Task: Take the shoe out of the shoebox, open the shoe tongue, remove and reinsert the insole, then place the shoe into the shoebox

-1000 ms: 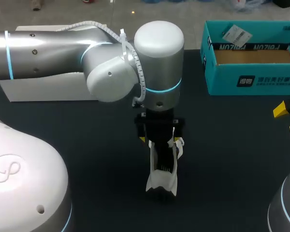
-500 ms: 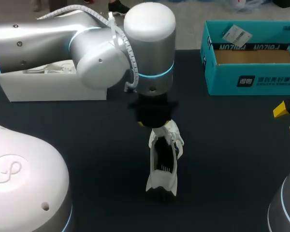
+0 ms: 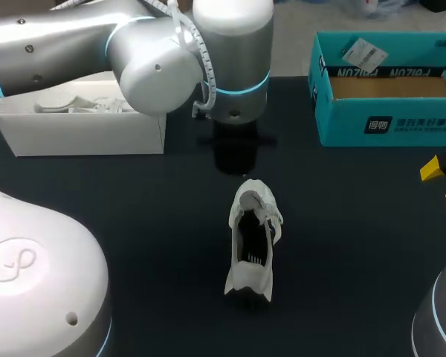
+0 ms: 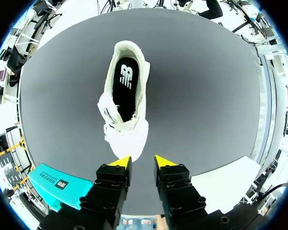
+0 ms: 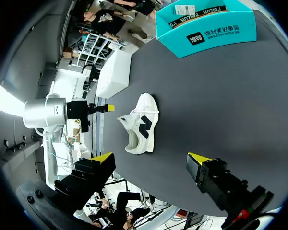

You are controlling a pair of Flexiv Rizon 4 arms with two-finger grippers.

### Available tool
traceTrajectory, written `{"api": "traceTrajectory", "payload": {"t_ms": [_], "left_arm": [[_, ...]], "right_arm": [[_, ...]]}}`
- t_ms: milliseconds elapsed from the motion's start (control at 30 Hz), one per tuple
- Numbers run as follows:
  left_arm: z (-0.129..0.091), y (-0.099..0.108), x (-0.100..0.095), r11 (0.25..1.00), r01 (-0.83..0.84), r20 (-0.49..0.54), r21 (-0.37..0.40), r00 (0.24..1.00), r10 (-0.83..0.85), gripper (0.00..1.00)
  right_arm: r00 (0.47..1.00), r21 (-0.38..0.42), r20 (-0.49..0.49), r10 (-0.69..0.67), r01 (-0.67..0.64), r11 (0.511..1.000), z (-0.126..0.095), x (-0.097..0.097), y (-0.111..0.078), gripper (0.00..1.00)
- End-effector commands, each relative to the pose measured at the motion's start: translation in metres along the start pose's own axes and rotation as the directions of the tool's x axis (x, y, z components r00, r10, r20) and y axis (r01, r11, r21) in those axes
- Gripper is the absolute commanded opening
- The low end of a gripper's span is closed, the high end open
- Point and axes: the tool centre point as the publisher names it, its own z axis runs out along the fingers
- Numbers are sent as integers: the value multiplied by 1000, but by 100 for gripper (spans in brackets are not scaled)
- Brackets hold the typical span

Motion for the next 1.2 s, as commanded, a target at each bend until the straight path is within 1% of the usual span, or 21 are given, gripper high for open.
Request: {"api": "traceTrajectory", "payload": {"t_ms": [33, 133, 200, 300, 367, 533, 667, 767, 933, 1067, 1200], "left_arm": [[4, 10, -12, 1000, -18, 9, 25, 1000, 18, 0], [10, 10, -13, 998, -29, 55, 50, 998, 26, 0], [16, 8, -13, 998, -33, 57, 54, 998, 30, 0], [24, 6, -14, 996, -30, 84, 82, 996, 23, 0], [29, 4, -16, 996, -30, 80, 89, 997, 23, 0], [47, -1, -23, 989, -30, 80, 147, 997, 18, 0], [52, -14, -28, 984, -36, 87, 176, 996, 21, 0], [55, -22, -27, 980, -30, 85, 199, 996, 13, 0], [58, -41, -30, 973, -21, 91, 230, 996, 0, 0], [59, -56, -36, 971, -20, 94, 239, 996, -3, 0], [58, -68, -37, 968, -11, 90, 250, 996, -12, 0]], "right_arm": [[1000, -3, 0, 1, -1, 1000, 0, 0, -2, 100], [1000, -3, 0, 1, -1, 1000, 0, 0, -2, 100], [1000, -3, 0, 1, -1, 1000, 0, 0, -2, 100], [1000, -3, 0, 1, -1, 1000, 0, 0, -2, 100], [1000, -3, 0, 1, -1, 1000, 0, 0, -2, 100], [1000, -3, 0, 1, -1, 1000, 0, 0, -2, 100], [1000, -3, 0, 1, -1, 1000, 0, 0, -2, 100], [1000, -3, 0, 1, -1, 1000, 0, 0, -2, 100], [1000, -3, 0, 1, -1, 1000, 0, 0, -2, 100], [1000, -3, 0, 1, -1, 1000, 0, 0, -2, 100], [1000, -3, 0, 1, -1, 1000, 0, 0, -2, 100]]}}
